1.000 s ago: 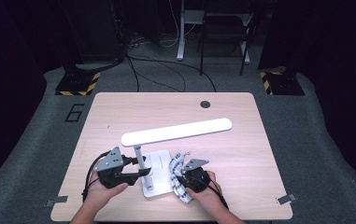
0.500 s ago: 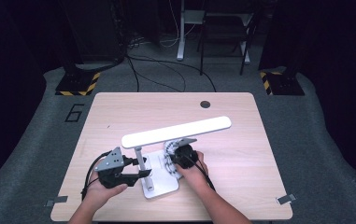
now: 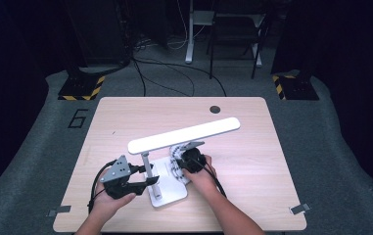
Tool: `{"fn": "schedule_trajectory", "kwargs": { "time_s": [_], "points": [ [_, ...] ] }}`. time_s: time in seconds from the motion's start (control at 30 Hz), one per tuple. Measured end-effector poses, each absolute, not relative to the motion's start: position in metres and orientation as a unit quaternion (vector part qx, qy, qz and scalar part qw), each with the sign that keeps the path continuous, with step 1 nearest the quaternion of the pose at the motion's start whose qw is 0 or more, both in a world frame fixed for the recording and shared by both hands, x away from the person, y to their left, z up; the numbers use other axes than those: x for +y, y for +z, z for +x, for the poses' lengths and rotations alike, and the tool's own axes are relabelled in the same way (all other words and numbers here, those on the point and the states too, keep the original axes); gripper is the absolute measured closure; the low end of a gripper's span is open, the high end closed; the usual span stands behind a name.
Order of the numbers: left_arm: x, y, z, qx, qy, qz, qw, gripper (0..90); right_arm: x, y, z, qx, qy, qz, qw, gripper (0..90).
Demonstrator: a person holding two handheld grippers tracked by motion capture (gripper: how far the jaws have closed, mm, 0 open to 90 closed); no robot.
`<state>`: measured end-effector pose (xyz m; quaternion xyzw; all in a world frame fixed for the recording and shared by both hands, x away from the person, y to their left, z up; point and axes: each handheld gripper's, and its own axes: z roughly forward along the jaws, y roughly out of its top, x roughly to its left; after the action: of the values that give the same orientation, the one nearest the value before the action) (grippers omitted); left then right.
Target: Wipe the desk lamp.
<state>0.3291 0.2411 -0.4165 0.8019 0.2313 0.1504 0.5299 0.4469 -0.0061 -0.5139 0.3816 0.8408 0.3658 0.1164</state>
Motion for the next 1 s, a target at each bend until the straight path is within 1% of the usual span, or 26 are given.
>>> {"fn": "schedule_trajectory", "kwargs": {
  "time_s": [0.2,0.27,0.37,0.4,0.5,0.57,0.67,0.77,1.0],
  "points": [
    [0.243,-0.417,0.336,0.254,0.166,0.793,0.528,53.0,-0.033,-0.512,0.400,0.864,0.364,0.337,0.087,79.1],
    [0.243,-0.417,0.339,0.261,0.168,0.790,0.528,53.0,-0.041,-0.512,0.388,0.865,0.363,0.338,0.078,79.0],
    [0.242,-0.418,0.345,0.270,0.180,0.786,0.526,53.0,-0.049,-0.510,0.375,0.864,0.364,0.338,0.085,78.8],
    [0.243,-0.417,0.347,0.270,0.179,0.787,0.525,53.0,-0.052,-0.509,0.373,0.866,0.366,0.327,0.093,78.8],
    [0.245,-0.418,0.353,0.274,0.182,0.785,0.525,53.0,-0.056,-0.503,0.366,0.862,0.379,0.322,0.099,78.9],
    [0.246,-0.419,0.355,0.276,0.182,0.781,0.529,52.9,-0.052,-0.505,0.362,0.861,0.380,0.327,0.088,78.9],
    [0.246,-0.419,0.355,0.276,0.182,0.781,0.531,52.9,-0.040,-0.515,0.357,0.870,0.368,0.314,0.095,78.9],
    [0.246,-0.421,0.354,0.277,0.184,0.776,0.535,52.9,-0.024,-0.515,0.354,0.873,0.371,0.301,0.094,79.0],
    [0.246,-0.421,0.354,0.282,0.185,0.775,0.535,52.9,0.022,-0.518,0.340,0.878,0.393,0.265,0.064,79.1]
  ]
}}
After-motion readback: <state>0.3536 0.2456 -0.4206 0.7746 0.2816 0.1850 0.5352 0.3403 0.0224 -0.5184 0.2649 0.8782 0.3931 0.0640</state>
